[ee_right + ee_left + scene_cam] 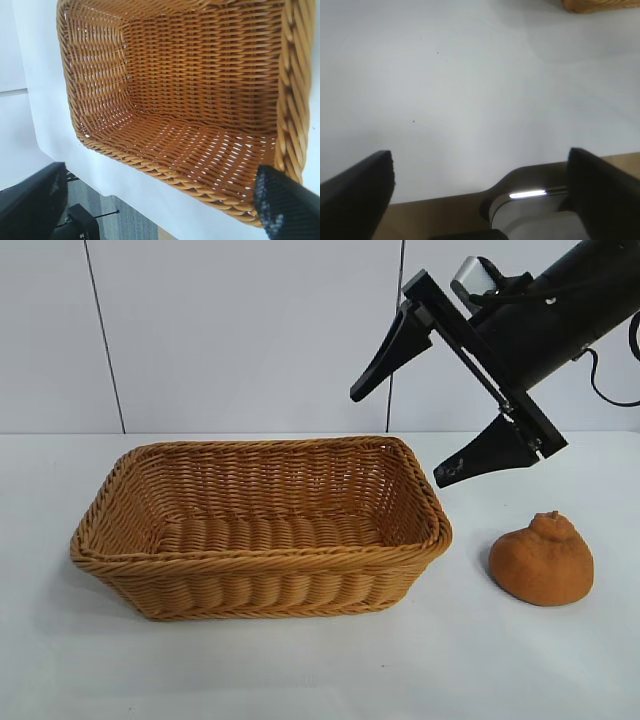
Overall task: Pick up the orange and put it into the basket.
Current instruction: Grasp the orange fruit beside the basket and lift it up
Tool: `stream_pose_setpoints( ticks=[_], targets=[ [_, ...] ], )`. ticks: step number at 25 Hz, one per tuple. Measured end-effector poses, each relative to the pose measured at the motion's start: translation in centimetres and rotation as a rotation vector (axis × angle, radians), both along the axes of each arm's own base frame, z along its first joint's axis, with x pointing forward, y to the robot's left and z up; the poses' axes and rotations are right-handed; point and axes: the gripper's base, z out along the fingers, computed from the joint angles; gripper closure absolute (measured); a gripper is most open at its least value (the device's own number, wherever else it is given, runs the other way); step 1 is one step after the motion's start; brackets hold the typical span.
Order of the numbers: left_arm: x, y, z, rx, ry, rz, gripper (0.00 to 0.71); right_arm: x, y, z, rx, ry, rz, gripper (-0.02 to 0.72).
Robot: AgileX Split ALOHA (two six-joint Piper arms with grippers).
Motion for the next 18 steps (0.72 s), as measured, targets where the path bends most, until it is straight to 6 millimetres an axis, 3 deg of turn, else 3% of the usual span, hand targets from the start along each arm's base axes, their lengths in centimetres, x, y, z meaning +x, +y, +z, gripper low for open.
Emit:
stream_pose_setpoints(
  ticks=[15,18],
  targets=[
    [-6.8,0.4,0.9,-0.045,-0.452,0.003,0.047,-0.5,0.0,0.1,-0.002,0.024,0.04,0.01],
    [-7.3,0.4,0.8,-0.049,-0.486,0.002,0.047,-0.9,-0.3,0.8,-0.042,-0.008,0.066,0.01]
  ],
)
